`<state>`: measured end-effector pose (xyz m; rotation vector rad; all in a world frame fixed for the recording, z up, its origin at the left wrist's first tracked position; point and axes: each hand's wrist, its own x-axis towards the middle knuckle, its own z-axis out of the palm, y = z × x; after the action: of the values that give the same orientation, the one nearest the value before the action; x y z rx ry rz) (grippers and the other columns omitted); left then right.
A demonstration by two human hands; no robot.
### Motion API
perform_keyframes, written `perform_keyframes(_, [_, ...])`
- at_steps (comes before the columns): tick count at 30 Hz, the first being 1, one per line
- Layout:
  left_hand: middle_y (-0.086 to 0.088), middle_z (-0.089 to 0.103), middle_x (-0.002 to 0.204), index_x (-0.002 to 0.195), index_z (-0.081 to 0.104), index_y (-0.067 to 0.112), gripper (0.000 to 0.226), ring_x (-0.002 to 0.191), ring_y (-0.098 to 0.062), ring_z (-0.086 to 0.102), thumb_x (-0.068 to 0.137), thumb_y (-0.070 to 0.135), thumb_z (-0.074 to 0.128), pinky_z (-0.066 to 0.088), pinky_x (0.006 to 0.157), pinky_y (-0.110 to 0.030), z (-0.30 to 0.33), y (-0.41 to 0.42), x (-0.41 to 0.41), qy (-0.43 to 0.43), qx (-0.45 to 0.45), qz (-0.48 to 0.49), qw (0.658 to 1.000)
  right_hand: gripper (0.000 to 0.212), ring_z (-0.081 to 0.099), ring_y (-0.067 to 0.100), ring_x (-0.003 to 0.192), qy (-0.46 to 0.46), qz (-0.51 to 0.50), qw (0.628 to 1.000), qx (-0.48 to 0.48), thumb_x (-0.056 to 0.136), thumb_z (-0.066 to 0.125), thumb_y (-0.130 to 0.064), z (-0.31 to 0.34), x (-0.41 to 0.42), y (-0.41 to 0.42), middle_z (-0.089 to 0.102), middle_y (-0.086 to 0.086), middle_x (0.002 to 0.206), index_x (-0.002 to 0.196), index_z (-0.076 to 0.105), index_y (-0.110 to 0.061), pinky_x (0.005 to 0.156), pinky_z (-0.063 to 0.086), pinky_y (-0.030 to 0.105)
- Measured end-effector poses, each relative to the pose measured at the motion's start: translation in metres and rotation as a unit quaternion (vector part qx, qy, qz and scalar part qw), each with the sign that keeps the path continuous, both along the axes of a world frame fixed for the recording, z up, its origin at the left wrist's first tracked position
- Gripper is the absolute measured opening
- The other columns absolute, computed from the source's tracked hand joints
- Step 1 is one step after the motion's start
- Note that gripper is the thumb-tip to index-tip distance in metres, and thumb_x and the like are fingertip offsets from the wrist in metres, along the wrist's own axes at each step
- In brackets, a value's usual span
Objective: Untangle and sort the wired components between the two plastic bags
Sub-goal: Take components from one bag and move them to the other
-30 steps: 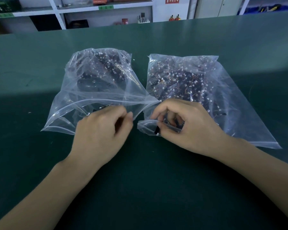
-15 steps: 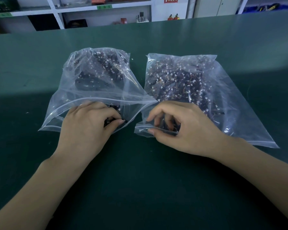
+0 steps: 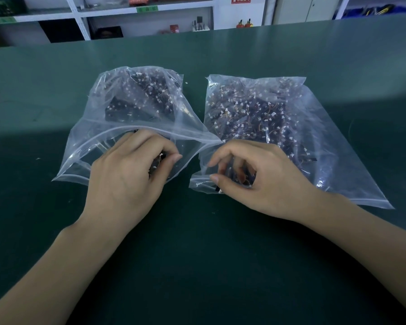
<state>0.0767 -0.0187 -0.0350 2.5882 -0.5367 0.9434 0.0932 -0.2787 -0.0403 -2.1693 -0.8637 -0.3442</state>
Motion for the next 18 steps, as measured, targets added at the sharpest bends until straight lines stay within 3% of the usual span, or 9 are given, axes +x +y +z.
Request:
perform_keyframes(4, [0.018, 0.060, 0.099, 0.101, 0.065, 0.028, 0.005, 0.084, -0.005, 0.056, 0.105, 0.030, 0.063, 0.047, 0.067, -0.028, 0.000, -0.008, -0.005, -0.017, -0.071, -0.053, 0.996, 0.021, 0.064, 0.017, 0.065, 0.006, -0.002, 1.000, 0.001, 0.095, 0.077, -0.031, -0.001, 0.000, 0.000, 0.068, -0.015, 0.090, 0.113, 0.071, -0.023, 0.064, 0.049, 0.021])
perform_keyframes(10, [0.013, 0.065, 0.093, 0.101, 0.066, 0.017, 0.002, 0.084, -0.011, 0.065, 0.102, 0.019, 0.066, 0.049, 0.072, -0.023, -0.003, -0.025, -0.013, 0.045, -0.149, -0.161, 0.975, 0.036, 0.065, 0.016, 0.068, -0.008, 0.014, 1.000, -0.010, 0.094, 0.078, -0.043, -0.001, 0.001, 0.002, 0.067, -0.016, 0.094, 0.125, 0.070, -0.025, 0.062, 0.056, 0.036])
perform_keyframes(15, [0.013, 0.068, 0.092, 0.101, 0.067, 0.018, 0.007, 0.083, -0.014, 0.069, 0.101, 0.012, 0.068, 0.054, 0.069, -0.029, -0.007, -0.034, -0.017, 0.077, -0.199, -0.199, 0.956, 0.013, 0.059, -0.003, 0.073, -0.033, 0.015, 0.999, -0.012, 0.096, 0.080, -0.032, -0.002, 0.002, 0.001, 0.061, -0.021, 0.094, 0.100, 0.077, -0.021, 0.066, 0.044, 0.018])
perform_keyframes(18, [0.010, 0.069, 0.094, 0.104, 0.065, 0.024, 0.010, 0.080, -0.016, 0.073, 0.103, 0.015, 0.067, 0.057, 0.070, -0.022, -0.005, -0.033, -0.018, 0.079, -0.234, -0.213, 0.945, 0.016, 0.056, -0.004, 0.072, -0.031, 0.021, 0.999, -0.018, 0.097, 0.079, -0.035, -0.003, 0.002, 0.000, 0.065, -0.016, 0.095, 0.098, 0.079, -0.019, 0.066, 0.043, 0.019])
